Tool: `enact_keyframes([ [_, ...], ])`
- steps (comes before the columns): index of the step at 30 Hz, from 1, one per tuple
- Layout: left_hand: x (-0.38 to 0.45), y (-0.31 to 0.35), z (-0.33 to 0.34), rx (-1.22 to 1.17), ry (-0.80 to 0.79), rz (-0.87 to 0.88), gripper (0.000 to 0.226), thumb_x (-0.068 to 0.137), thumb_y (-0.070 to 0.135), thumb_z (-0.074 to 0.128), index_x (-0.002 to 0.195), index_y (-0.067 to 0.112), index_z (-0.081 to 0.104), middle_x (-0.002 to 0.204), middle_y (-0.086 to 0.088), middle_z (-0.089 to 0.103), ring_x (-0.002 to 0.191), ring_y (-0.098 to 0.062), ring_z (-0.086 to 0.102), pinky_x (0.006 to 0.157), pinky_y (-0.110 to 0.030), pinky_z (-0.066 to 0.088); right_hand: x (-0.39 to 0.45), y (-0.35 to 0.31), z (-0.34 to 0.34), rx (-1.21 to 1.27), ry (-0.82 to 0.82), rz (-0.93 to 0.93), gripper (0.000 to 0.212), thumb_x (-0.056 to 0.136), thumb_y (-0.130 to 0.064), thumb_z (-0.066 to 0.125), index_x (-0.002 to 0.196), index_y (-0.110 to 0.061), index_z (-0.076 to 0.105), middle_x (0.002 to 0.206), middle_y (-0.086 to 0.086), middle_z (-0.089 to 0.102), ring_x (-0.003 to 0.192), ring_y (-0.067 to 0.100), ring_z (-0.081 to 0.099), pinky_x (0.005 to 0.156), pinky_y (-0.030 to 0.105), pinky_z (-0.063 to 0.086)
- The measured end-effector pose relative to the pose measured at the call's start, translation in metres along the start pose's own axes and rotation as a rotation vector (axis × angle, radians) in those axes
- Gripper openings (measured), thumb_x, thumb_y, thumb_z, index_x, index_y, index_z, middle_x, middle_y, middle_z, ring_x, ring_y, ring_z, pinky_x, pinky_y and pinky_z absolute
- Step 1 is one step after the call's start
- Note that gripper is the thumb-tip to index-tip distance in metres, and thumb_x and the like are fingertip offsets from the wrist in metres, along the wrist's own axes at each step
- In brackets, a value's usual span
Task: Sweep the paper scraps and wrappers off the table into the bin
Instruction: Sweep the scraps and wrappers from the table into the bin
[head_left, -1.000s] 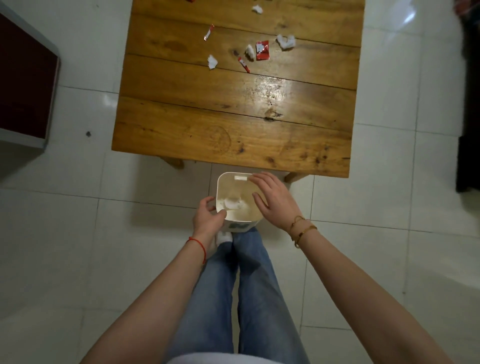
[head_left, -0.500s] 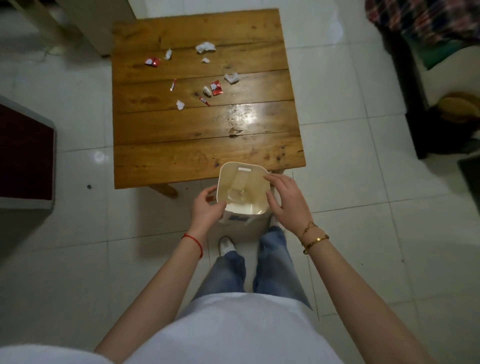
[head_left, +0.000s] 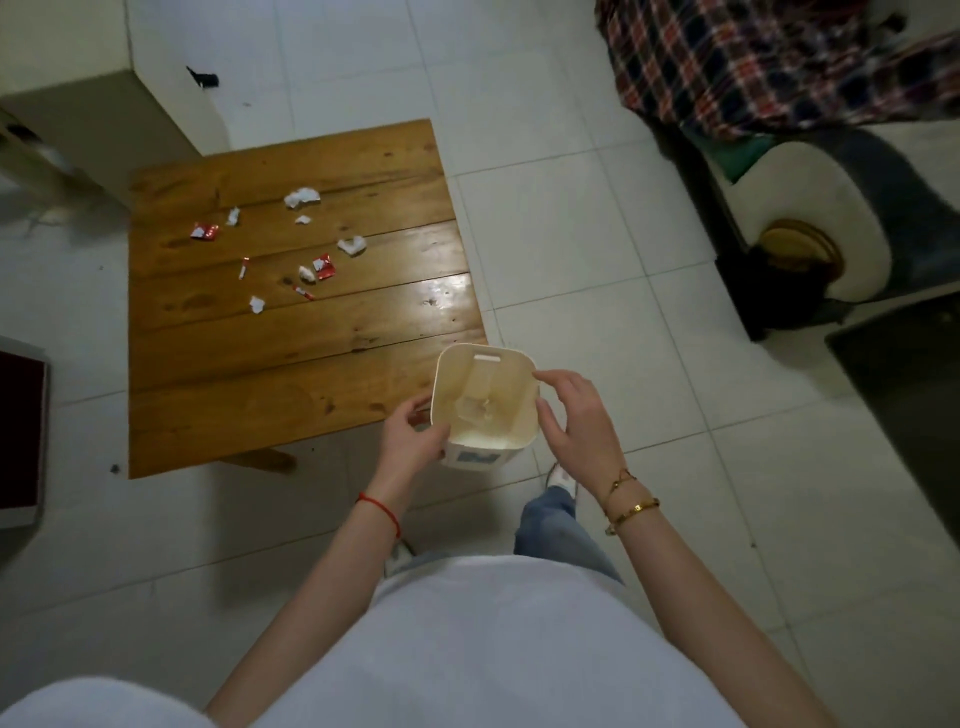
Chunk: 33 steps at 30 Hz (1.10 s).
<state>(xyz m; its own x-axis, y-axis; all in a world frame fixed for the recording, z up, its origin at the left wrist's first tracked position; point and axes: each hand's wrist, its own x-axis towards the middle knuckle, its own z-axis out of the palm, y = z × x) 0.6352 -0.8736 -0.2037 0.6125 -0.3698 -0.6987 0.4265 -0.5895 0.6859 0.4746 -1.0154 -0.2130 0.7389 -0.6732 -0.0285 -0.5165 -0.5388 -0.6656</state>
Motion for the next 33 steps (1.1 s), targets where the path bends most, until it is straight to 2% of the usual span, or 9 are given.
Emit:
enact_keyframes([
  [4,-0.005,0.029,0.064,-0.053,-0.006,0.026,0.056,0.084,0.003,0.064,0.135,0.021,0.05,0.132,-0.006,0.056,0.096,-0.02,0.065,0.059,-0.024,0.058,0.023,0.047,-0.059,-0.014,0.003,0.004,0.03,0.095,-0.017,0.051,0.125,-0.015,0.056,0.12,0.0,0.059,0.113,0.012,0.049,0.095,0.006,0.028],
  [7,-0.004,0.049,0.106,-0.102,0.001,0.007,0.056,0.085,0.004,0.063,0.137,0.019,0.048,0.124,-0.006,0.059,0.091,-0.017,0.065,0.066,-0.03,0.06,0.041,0.079,-0.097,-0.021,0.013,0.005,0.03,0.096,-0.018,0.05,0.125,-0.015,0.056,0.121,-0.001,0.059,0.115,0.011,0.049,0.097,0.017,0.036],
  [9,-0.001,0.062,0.128,-0.136,0.009,-0.013,0.056,0.086,0.003,0.063,0.138,0.018,0.047,0.107,0.001,0.062,0.086,-0.015,0.065,0.069,-0.032,0.061,0.055,0.095,-0.117,-0.018,0.012,-0.004,0.031,0.096,-0.019,0.05,0.126,-0.015,0.056,0.122,-0.001,0.059,0.115,0.011,0.05,0.098,0.023,0.042],
  [11,0.002,0.074,0.146,-0.156,0.015,-0.021,0.056,0.087,0.003,0.062,0.138,0.018,0.047,0.098,0.007,0.059,0.084,-0.013,0.065,0.064,-0.028,0.061,0.069,0.109,-0.133,-0.009,0.01,-0.012,0.031,0.096,-0.018,0.05,0.126,-0.015,0.056,0.122,-0.001,0.06,0.115,0.012,0.05,0.098,0.027,0.044],
  [14,0.011,0.092,0.164,-0.183,0.033,-0.027,0.058,0.086,0.002,0.064,0.139,0.019,0.046,0.106,0.004,0.059,0.089,-0.015,0.065,0.057,-0.023,0.057,0.093,0.126,-0.148,-0.003,0.006,-0.022,0.031,0.096,-0.017,0.05,0.126,-0.014,0.056,0.122,-0.001,0.06,0.116,0.013,0.051,0.098,0.03,0.046],
  [19,0.039,0.121,0.182,-0.224,0.094,-0.055,0.058,0.085,0.002,0.064,0.138,0.021,0.048,0.125,-0.006,0.058,0.096,-0.02,0.064,0.071,-0.034,0.059,0.142,0.147,-0.158,-0.005,-0.03,-0.041,0.031,0.096,-0.019,0.049,0.126,-0.015,0.055,0.122,0.0,0.06,0.115,0.013,0.051,0.098,0.033,0.047],
  [25,0.095,0.163,0.197,-0.266,0.163,-0.057,0.056,0.085,0.007,0.066,0.137,0.021,0.049,0.13,-0.007,0.057,0.108,-0.025,0.06,0.073,-0.035,0.059,0.24,0.162,-0.157,0.011,-0.1,-0.114,0.03,0.096,-0.016,0.05,0.125,-0.015,0.055,0.121,-0.001,0.06,0.115,0.014,0.052,0.098,0.033,0.047],
  [30,0.146,0.21,0.2,-0.354,0.23,-0.055,0.054,0.084,0.007,0.067,0.134,0.022,0.051,0.122,-0.002,0.057,0.102,-0.018,0.059,0.06,-0.024,0.056,0.348,0.155,-0.157,-0.017,-0.204,-0.202,0.03,0.096,-0.018,0.049,0.126,-0.015,0.055,0.122,-0.001,0.06,0.116,0.014,0.052,0.099,0.033,0.046],
  [33,0.174,0.24,0.198,-0.386,0.29,-0.067,0.053,0.083,0.009,0.069,0.132,0.023,0.053,0.115,0.003,0.056,0.089,-0.006,0.056,0.049,-0.014,0.052,0.41,0.143,-0.157,-0.03,-0.253,-0.265,0.031,0.096,-0.019,0.049,0.126,-0.015,0.054,0.123,-0.001,0.059,0.116,0.014,0.051,0.099,0.031,0.046],
])
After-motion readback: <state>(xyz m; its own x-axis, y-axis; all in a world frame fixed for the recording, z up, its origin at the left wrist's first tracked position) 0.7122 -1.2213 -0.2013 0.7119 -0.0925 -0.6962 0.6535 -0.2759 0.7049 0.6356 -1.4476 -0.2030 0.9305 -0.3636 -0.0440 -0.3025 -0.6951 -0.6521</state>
